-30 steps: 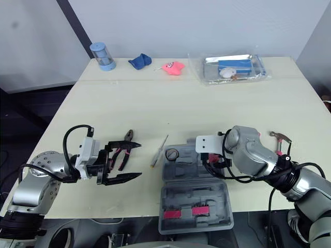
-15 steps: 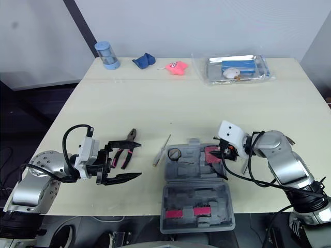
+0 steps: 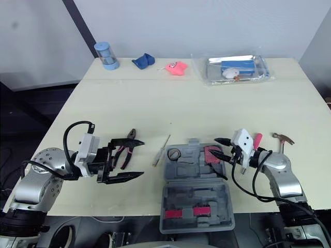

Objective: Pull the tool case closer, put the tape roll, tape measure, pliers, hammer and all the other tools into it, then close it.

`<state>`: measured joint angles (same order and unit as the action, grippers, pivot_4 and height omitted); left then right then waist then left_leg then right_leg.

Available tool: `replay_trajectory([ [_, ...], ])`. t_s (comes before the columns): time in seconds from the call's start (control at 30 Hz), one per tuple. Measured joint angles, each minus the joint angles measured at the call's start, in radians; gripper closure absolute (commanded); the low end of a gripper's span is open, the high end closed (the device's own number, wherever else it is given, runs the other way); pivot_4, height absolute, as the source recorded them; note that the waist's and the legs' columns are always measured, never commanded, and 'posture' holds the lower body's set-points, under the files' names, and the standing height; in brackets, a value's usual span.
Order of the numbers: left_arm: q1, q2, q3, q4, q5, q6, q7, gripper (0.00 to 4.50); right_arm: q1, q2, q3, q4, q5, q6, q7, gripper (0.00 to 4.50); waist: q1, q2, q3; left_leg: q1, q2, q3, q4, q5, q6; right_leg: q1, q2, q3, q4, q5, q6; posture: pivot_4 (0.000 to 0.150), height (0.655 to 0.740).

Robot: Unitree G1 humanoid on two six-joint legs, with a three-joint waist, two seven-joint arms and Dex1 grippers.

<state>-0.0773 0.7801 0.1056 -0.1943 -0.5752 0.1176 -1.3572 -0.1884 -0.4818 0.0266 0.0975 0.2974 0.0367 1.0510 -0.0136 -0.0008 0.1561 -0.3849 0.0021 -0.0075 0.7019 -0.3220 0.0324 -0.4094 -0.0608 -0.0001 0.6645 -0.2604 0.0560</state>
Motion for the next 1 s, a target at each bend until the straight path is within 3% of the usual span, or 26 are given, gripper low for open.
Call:
replay_trajectory([
  [0.6,-0.035,0.000,0.001,0.001,-0.002,0.013,-0.005,0.00,-0.117,0.036,0.063,0.431,-0.112,-0.309,0.050,2.17,-0.003,-0.001,-0.001,0.006,0.001,0.000,0.000,0.000,0.000,0.005,0.001,0.001,0.000,0.000,0.000,0.150,0.7400],
  [0.9,-0.028,0.000,0.002,0.001,0.003,0.013,0.008,0.00,-0.174,0.015,0.127,0.481,-0.174,-0.233,0.052,2.17,-0.004,-0.012,-0.011,0.037,0.002,0.000,-0.007,-0.003,0.005,0.034,0.000,0.001,-0.004,-0.001,-0.002,0.150,0.7400],
  [1.0,-0.025,0.000,0.002,0.001,0.003,0.013,0.012,0.00,-0.185,0.006,0.151,0.460,-0.185,-0.132,0.049,2.17,0.000,-0.022,-0.027,0.040,0.002,-0.001,-0.014,-0.003,0.004,0.034,-0.005,0.001,-0.006,-0.002,-0.003,0.150,0.7400],
])
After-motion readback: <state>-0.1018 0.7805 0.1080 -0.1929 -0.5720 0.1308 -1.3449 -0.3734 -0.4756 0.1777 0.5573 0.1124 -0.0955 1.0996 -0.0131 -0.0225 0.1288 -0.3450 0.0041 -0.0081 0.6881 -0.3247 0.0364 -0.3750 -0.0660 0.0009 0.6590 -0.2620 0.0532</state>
